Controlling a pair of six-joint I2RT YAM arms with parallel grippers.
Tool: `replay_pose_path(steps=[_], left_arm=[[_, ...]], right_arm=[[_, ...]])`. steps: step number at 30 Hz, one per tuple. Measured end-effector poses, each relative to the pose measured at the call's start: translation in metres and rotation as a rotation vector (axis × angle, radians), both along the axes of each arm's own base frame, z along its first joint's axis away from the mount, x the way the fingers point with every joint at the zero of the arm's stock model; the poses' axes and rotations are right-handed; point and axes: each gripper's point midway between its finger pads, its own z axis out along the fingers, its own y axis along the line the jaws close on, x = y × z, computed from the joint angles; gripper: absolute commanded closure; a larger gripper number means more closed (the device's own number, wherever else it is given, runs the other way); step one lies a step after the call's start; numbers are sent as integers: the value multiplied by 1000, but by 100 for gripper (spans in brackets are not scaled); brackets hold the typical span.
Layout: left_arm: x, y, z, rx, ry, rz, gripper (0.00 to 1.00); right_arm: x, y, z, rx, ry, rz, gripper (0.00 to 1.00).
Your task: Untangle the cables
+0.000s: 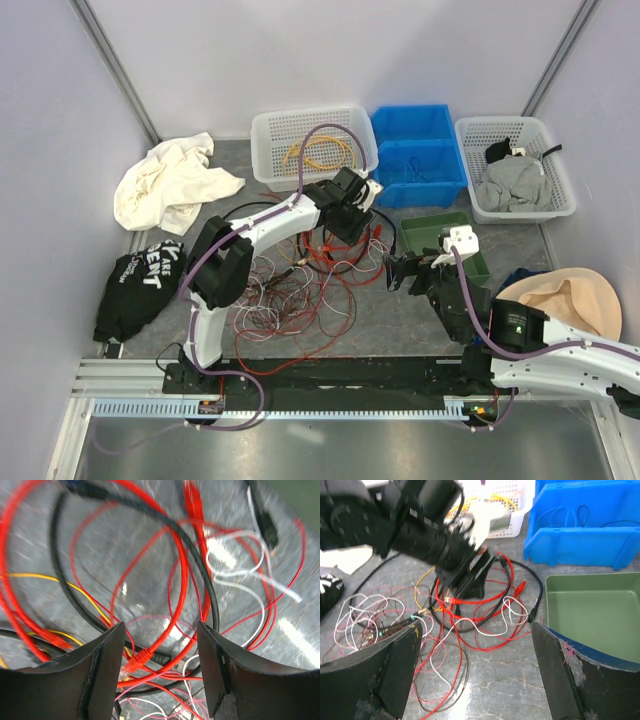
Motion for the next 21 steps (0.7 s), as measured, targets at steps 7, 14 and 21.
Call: replay_pose_path(steps=[7, 14, 21], left_arm=[[-17, 9, -22, 40, 54, -17, 35], [-11, 14, -34, 81, 42, -24, 36], [-5, 22, -51, 105, 65, -3, 53]], right_arm=[[2, 0, -9, -17, 3, -14, 2], [-2, -9, -10, 24, -3, -11, 3], [-3, -15, -4, 67, -13, -16, 4]])
